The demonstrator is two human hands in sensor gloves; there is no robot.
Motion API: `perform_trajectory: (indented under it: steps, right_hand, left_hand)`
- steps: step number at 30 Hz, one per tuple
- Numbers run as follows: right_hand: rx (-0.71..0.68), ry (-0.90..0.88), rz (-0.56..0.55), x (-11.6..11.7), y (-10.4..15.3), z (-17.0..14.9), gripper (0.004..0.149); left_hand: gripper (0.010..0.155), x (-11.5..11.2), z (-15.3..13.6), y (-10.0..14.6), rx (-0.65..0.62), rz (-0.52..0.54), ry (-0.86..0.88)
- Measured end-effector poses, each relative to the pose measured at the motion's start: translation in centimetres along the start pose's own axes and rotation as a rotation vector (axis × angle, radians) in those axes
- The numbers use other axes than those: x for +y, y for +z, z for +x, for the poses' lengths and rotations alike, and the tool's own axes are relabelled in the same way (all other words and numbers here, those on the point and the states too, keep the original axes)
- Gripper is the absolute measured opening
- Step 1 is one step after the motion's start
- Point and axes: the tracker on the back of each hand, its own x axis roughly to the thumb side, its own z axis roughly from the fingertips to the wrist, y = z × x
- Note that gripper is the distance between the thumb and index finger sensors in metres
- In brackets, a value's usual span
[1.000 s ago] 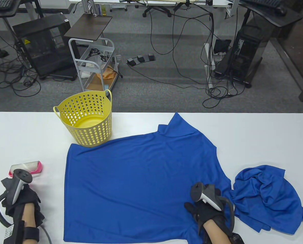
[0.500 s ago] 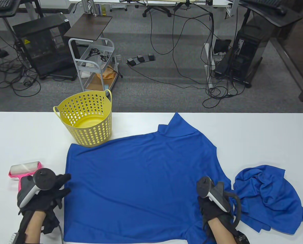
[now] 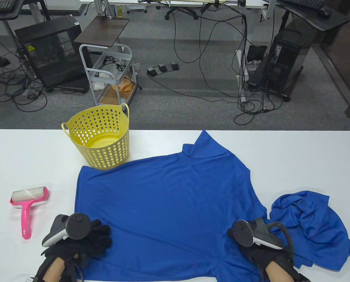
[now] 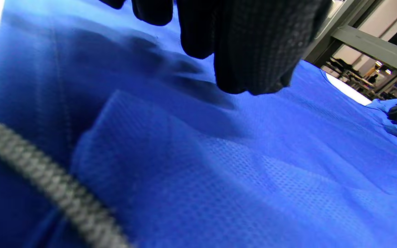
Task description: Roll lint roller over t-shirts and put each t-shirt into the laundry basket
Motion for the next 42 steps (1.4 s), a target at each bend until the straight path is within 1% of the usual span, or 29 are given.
perform_trajectory:
  steps: [2,4,5,6,7,8,10,11,13,14,16,18,22,26,29,32,34,37,39,42]
  right_hand:
    - [-0.027,-0.04,0.006,0.6,0.0,-0.2,0.051]
    - [-0.037,-0.045,0.043,1.2,-0.2,-0.6,0.053]
    - [-0.033,-0.059,0.066,1.7,-0.3,-0.8,0.054]
    - [-0.036,-0.074,0.084,2.0,-0.4,-1.0,0.056]
    - [-0.037,-0.1,0.108,2.4,-0.5,-1.3,0.061]
    - [-0.035,-0.134,0.15,2.8,-0.6,-1.5,0.067]
    - [-0.014,-0.174,0.194,3.1,-0.6,-1.5,0.076]
    - [-0.015,-0.164,0.204,3.2,-0.6,-1.4,0.079]
    - [-0.015,-0.102,0.188,3.2,-0.5,-1.1,0.082]
    - [-0.013,-0.098,0.186,3.4,-0.5,-1.1,0.083]
    - [-0.004,-0.112,0.193,3.7,-0.5,-1.1,0.083]
    - [-0.002,-0.124,0.175,3.8,-0.5,-1.1,0.079]
    - [0.015,-0.167,0.107,3.8,-0.6,-1.1,0.063]
    - [0.039,-0.222,0.019,3.9,-0.7,-1.1,0.044]
    - [0.041,-0.235,-0.003,3.8,-0.9,-1.1,0.042]
    - [-0.009,-0.223,-0.017,3.5,-1.0,-1.4,0.04]
    - [-0.016,-0.246,-0.024,2.7,-0.8,-1.8,0.04]
    - [-0.043,-0.347,-0.105,0.4,-0.4,-2.4,0.04]
    - [-0.064,-0.432,-0.179,-2.1,0.1,-2.9,0.04]
    - [-0.095,-0.548,-0.255,-5.1,0.2,-3.4,0.04]
  left_hand:
    - [0.04,-0.5,-0.2,-0.1,0.02,-0.059,-0.036]
    - [0.042,-0.6,-0.8,-0.1,0.034,-0.081,-0.009]
    - [0.044,-0.8,-1.4,-0.1,0.082,-0.135,0.008]
    - [0.049,-0.8,-1.8,-0.2,0.084,-0.17,0.035]
    - [0.053,-0.9,-2.0,-0.3,0.098,-0.208,0.095]
    - [0.058,-1.0,-2.1,-0.3,0.116,-0.249,0.11]
    - [0.075,-1.4,-1.9,-0.5,0.096,-0.345,0.063]
    - [0.083,-1.7,-1.8,-0.5,0.091,-0.374,0.047]
    - [0.097,-2.5,-1.7,-0.7,0.089,-0.414,0.02]
    - [0.099,-2.8,-1.7,-0.7,0.089,-0.412,0.021]
    - [0.098,-3.0,-1.7,-0.6,0.096,-0.386,0.003]
    - [0.092,-2.9,-1.6,-0.6,0.105,-0.355,0.011]
    - [0.071,-2.7,-1.7,-0.4,0.118,-0.27,0.042]
    - [0.052,-2.4,-1.8,-0.2,0.123,-0.151,0.064]
    - [0.048,-2.0,-1.5,-0.2,0.13,-0.109,0.048]
    - [0.047,-1.3,-1.1,-0.1,0.112,-0.082,0.02]
    - [0.046,-0.6,-0.9,0.2,0.09,-0.056,0.032]
    - [0.044,0.9,-0.9,1.0,0.046,0.023,0.11]
    - [0.044,2.5,-1.0,1.8,-0.015,0.105,0.226]
    - [0.044,4.8,-0.8,2.9,-0.102,0.246,0.344]
